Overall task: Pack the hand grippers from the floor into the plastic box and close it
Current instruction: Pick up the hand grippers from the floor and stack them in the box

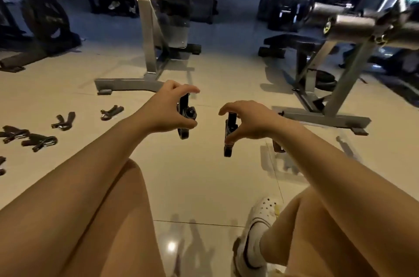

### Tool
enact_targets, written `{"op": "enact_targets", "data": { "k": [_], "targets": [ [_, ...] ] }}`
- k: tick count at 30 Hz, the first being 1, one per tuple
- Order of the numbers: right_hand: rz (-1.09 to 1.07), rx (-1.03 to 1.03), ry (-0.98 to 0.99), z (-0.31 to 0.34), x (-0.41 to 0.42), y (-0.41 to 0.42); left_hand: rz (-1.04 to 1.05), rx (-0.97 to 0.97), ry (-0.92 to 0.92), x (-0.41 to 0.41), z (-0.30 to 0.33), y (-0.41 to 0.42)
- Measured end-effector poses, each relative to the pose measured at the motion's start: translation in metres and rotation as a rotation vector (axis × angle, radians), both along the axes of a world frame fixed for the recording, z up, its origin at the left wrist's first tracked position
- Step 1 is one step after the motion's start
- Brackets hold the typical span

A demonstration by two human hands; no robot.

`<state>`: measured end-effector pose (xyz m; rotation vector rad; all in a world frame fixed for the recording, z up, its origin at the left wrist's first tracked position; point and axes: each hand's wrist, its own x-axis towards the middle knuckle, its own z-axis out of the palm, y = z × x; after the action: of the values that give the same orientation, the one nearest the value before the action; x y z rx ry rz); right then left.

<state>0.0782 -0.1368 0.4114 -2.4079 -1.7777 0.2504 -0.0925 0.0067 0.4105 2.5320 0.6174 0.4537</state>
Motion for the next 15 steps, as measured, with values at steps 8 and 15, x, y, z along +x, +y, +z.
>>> {"op": "enact_targets", "data": {
  "k": [8, 15],
  "targets": [
    [-0.345, 0.065, 0.086, -0.003, 0.092, -0.118, -0.326, 0.219, 0.273, 0.137, -0.010, -0.058],
    [-0.647, 0.137, 0.284, -0.027, 0.145, -0.202, -0.561, 0.677, 0.287, 0.261, -0.006, -0.104]
  ]
}}
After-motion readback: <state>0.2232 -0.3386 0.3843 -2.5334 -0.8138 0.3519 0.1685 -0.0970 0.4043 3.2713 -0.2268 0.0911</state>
